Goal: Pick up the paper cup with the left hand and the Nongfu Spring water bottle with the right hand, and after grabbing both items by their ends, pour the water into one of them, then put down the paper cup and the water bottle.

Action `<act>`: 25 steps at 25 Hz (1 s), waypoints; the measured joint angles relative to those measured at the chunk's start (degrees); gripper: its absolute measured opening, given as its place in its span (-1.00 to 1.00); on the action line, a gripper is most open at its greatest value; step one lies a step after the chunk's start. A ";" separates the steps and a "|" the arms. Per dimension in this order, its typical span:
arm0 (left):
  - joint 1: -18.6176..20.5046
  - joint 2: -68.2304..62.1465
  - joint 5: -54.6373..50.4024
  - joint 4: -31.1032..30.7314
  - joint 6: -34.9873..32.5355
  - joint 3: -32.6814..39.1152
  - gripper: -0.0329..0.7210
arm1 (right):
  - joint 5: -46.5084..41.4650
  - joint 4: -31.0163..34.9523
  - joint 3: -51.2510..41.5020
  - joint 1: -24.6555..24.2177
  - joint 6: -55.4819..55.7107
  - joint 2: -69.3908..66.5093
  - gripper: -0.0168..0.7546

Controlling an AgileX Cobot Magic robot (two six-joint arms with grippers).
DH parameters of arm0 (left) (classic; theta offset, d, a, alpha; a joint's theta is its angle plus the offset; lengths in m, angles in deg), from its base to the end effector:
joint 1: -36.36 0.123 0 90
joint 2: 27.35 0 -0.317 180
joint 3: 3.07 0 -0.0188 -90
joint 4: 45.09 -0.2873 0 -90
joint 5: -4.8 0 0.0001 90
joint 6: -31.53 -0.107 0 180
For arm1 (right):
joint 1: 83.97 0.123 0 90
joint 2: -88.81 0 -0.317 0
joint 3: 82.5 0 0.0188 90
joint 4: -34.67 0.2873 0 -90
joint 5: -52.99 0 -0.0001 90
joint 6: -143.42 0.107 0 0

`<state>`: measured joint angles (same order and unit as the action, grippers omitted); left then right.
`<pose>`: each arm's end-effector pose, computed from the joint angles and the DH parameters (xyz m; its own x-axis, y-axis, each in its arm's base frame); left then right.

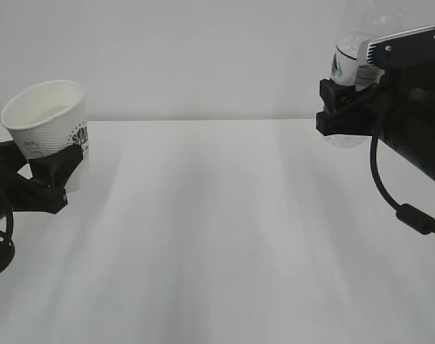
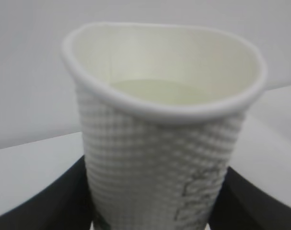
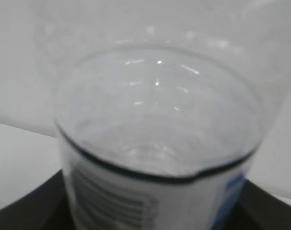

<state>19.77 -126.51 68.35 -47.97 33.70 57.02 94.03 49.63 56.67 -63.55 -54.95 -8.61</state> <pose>0.2633 -0.0835 0.1632 -0.1007 0.0139 -0.9948 0.3266 0.9450 -0.0199 0.3349 0.1054 0.2204 -0.1098 -0.1686 -0.9796 -0.2015 0.9688 -0.1442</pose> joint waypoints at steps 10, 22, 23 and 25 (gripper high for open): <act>4.10 -0.08 -0.03 0.91 0.00 0.00 0.33 | -0.12 0.00 0.00 0.00 -0.28 0.00 0.28; 4.85 -0.08 -0.03 1.50 0.00 0.00 0.33 | -0.23 0.00 0.00 0.00 -0.39 0.00 0.28; 4.85 -0.08 -0.03 1.75 0.00 0.00 0.33 | -0.23 0.00 0.00 0.00 -0.39 0.00 0.28; 4.85 -0.08 -0.03 2.32 0.00 0.00 0.33 | -0.23 0.00 0.00 0.00 -0.39 0.00 0.28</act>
<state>24.62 -126.59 68.33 -45.65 33.70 57.02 93.80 49.63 56.67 -63.55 -55.33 -8.61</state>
